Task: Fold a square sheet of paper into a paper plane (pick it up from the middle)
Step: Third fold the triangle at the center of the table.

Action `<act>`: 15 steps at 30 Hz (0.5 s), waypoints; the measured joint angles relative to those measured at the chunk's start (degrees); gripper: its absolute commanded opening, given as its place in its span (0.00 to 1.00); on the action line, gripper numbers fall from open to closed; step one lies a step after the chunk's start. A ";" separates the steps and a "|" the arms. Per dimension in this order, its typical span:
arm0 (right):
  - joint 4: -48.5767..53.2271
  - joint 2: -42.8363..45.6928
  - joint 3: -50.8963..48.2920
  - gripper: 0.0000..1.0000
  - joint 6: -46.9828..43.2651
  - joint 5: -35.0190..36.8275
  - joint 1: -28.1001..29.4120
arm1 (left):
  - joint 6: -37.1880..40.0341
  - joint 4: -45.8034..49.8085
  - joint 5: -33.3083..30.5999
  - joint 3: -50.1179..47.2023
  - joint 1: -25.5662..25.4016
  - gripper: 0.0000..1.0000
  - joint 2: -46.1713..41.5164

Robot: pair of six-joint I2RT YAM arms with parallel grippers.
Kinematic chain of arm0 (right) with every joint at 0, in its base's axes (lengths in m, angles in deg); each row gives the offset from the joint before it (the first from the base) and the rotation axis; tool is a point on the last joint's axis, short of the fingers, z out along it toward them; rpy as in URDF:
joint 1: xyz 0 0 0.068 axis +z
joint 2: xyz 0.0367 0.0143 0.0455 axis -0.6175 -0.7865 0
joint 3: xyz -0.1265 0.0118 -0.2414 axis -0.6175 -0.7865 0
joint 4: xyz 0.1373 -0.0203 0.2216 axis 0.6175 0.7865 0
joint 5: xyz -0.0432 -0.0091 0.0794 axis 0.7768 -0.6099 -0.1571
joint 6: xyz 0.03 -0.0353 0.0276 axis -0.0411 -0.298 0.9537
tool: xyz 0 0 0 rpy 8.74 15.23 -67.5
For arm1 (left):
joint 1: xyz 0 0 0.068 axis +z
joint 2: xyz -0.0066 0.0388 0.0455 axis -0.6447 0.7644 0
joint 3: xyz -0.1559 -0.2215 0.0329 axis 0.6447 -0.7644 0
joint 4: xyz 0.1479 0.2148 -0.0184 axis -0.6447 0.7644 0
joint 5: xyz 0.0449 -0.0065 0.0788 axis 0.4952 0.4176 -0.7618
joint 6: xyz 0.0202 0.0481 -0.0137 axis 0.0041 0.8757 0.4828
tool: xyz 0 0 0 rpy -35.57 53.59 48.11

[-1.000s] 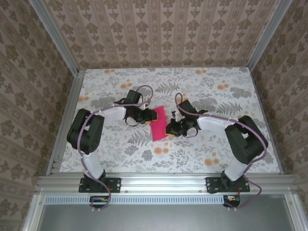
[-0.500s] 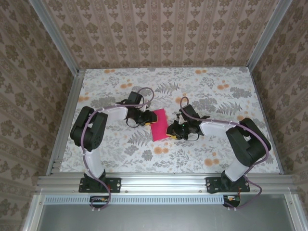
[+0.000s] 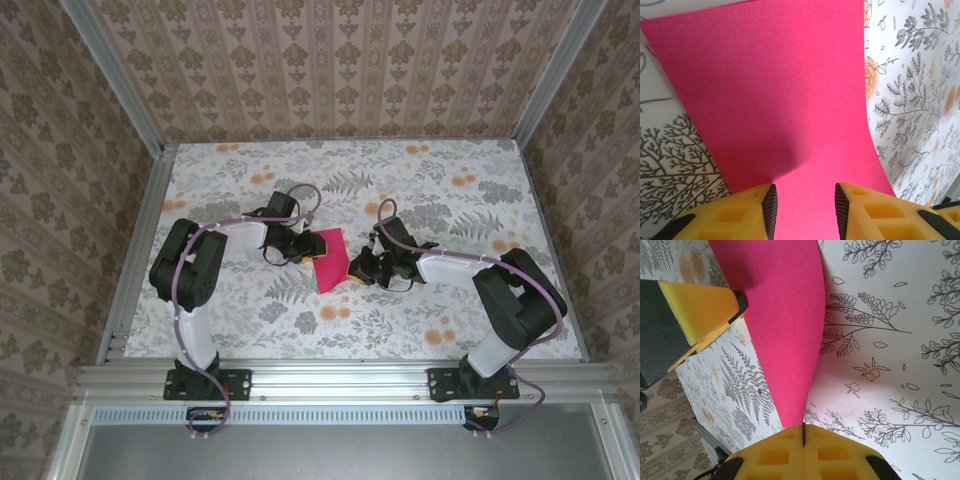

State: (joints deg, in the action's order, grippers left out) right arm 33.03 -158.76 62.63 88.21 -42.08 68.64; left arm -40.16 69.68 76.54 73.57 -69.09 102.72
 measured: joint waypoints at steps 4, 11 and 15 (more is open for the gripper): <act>-0.11 -0.26 1.09 0.06 0.24 0.11 0.74 | 0.02 0.50 -0.04 0.46 0.00 0.39 0.17; -2.05 -3.30 4.79 0.06 1.18 0.13 1.66 | 0.02 0.63 0.00 0.55 0.00 0.39 0.33; -2.32 -5.64 6.78 0.06 1.11 0.92 1.81 | -0.02 0.94 0.02 0.83 0.00 0.39 0.33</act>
State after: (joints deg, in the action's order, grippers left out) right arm 30.72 -164.40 69.40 89.33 -41.16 70.45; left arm -40.18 70.62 76.56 74.40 -69.09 103.05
